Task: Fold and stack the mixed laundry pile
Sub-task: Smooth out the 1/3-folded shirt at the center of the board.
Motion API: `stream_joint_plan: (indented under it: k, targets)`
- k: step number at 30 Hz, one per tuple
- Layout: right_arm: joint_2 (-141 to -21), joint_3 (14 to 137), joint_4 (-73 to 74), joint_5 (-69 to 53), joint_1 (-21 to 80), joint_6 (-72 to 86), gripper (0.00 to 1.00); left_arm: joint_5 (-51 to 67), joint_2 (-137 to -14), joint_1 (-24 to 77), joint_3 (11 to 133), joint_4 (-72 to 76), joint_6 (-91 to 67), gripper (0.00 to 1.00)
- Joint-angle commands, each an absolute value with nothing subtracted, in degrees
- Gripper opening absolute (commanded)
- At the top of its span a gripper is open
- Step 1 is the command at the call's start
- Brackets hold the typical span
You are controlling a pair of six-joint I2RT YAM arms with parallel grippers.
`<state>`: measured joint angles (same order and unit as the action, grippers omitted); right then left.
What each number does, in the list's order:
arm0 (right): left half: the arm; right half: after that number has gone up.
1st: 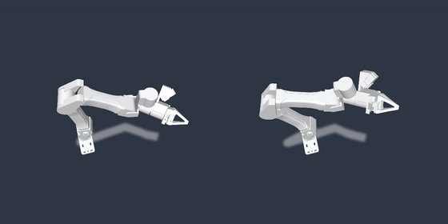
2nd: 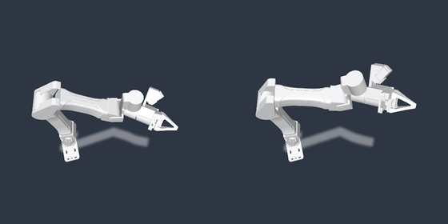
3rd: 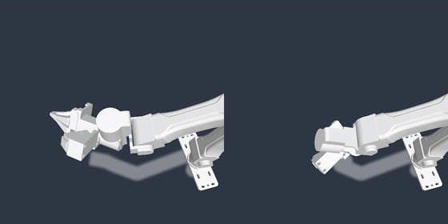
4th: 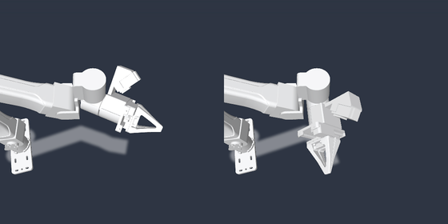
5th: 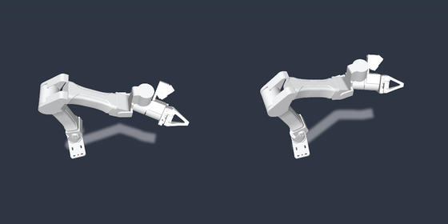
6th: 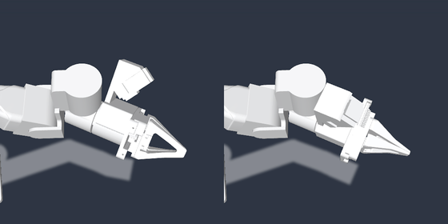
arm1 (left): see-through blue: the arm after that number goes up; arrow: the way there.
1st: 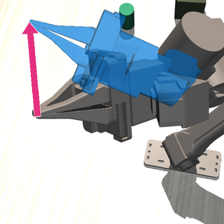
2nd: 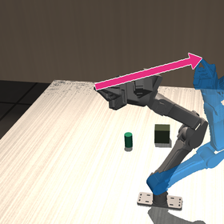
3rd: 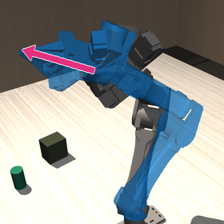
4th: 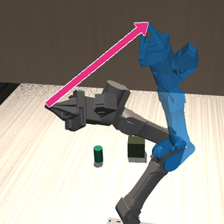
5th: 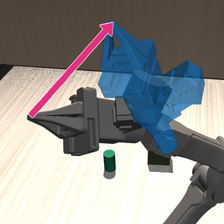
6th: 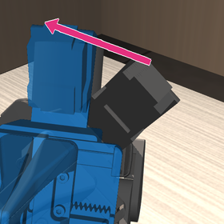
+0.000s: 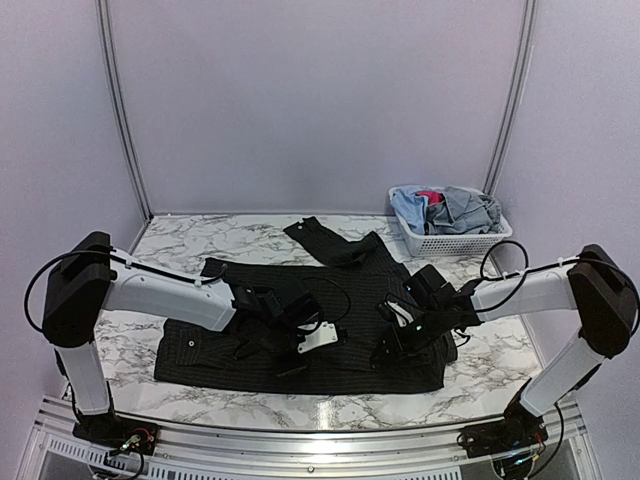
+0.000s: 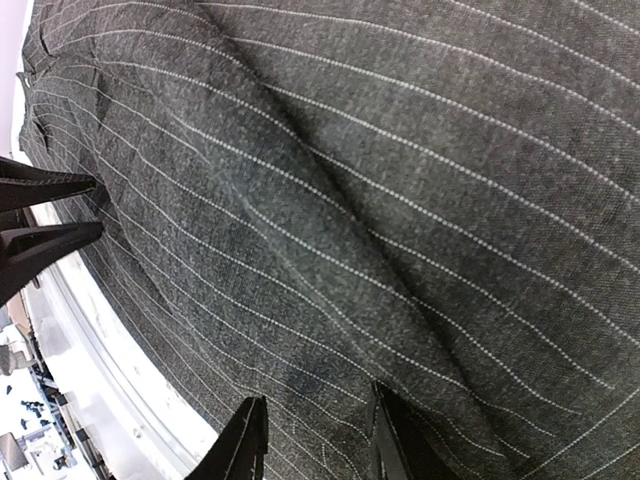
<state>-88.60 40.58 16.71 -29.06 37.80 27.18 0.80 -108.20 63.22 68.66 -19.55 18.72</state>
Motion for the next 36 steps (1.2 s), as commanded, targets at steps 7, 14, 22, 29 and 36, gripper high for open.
stream_joint_plan:
  k: [7,14,22,29,36]
  targets:
    - [-88.3,39.8,17.6,-27.6,36.6,26.1,0.35,-3.1,-107.9,63.4,69.9,-20.1,20.0,0.07]
    - [-88.8,39.2,17.6,-27.5,36.3,25.9,0.35,-1.6,-103.6,63.0,68.5,-20.0,19.1,0.00]
    - [-88.4,39.0,19.0,-26.8,36.0,25.7,0.35,3.4,-101.4,62.9,64.9,-20.8,19.9,0.08]
    - [-85.2,39.4,22.8,-25.9,35.6,24.5,0.35,6.5,-92.8,59.1,61.8,-19.2,10.0,0.39]
    - [-81.5,46.9,24.3,-25.7,35.7,23.7,0.37,8.9,-82.6,41.8,59.5,-15.9,-18.1,0.99]
